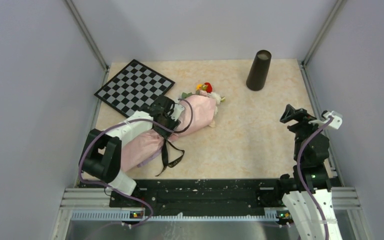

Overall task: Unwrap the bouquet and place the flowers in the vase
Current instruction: Pick up the fake flower at the center of the board.

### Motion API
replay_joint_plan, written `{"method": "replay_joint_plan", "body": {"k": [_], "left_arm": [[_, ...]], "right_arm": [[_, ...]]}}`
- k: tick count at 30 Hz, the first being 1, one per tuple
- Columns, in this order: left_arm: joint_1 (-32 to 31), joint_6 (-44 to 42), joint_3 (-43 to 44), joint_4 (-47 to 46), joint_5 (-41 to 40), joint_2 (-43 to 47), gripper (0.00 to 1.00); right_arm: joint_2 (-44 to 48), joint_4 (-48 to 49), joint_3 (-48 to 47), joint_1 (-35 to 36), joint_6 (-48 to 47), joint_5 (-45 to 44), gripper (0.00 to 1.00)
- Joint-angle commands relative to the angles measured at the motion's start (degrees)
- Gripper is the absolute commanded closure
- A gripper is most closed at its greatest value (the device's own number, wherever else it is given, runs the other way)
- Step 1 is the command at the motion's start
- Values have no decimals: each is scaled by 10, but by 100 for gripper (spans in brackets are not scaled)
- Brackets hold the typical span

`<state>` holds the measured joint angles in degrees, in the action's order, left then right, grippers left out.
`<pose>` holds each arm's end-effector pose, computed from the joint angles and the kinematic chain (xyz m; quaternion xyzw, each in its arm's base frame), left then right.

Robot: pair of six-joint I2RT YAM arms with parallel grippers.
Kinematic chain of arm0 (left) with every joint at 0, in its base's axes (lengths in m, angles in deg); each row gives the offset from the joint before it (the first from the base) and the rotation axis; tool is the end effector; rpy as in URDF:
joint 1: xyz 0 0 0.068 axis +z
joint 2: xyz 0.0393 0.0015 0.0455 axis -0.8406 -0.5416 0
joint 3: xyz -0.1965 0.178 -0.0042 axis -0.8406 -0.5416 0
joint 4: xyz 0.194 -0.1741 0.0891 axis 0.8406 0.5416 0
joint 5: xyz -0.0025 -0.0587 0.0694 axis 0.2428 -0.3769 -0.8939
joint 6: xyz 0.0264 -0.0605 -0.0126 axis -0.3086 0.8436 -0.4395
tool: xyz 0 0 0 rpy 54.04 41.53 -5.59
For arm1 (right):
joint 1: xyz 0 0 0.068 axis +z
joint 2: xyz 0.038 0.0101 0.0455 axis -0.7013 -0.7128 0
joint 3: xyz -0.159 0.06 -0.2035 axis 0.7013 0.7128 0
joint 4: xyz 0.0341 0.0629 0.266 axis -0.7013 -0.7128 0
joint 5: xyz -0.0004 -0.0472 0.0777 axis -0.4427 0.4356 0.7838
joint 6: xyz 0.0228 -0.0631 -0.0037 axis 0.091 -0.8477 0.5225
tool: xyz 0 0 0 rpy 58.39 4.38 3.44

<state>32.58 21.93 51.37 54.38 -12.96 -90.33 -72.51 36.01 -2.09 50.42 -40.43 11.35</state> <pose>0.2909 -0.1317 0.1636 0.3280 0.9227 -0.0038 0.2023 0.1480 -0.0044 0.3170 0.2239 0.6462 0.0457 0.7282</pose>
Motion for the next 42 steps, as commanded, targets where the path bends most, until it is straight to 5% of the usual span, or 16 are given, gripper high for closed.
{"method": "replay_joint_plan", "body": {"k": [1, 9, 16, 29, 42], "left_arm": [[-11, 26, 12, 7, 57, 25, 41], [-13, 12, 3, 3, -67, 11, 21], [-35, 11, 10, -2, -117, -31, 18], [-39, 14, -2, -8, -78, 3, 50], [-39, 34, -17, -19, -35, 53, 68]], "right_arm": [[3, 20, -2, 2, 3, -4, 20], [3, 18, -5, 2, 4, -4, 20], [3, 17, -3, 2, 3, -5, 20], [3, 19, 0, 2, 3, -4, 20], [3, 15, -3, 2, 4, -3, 20]]}}
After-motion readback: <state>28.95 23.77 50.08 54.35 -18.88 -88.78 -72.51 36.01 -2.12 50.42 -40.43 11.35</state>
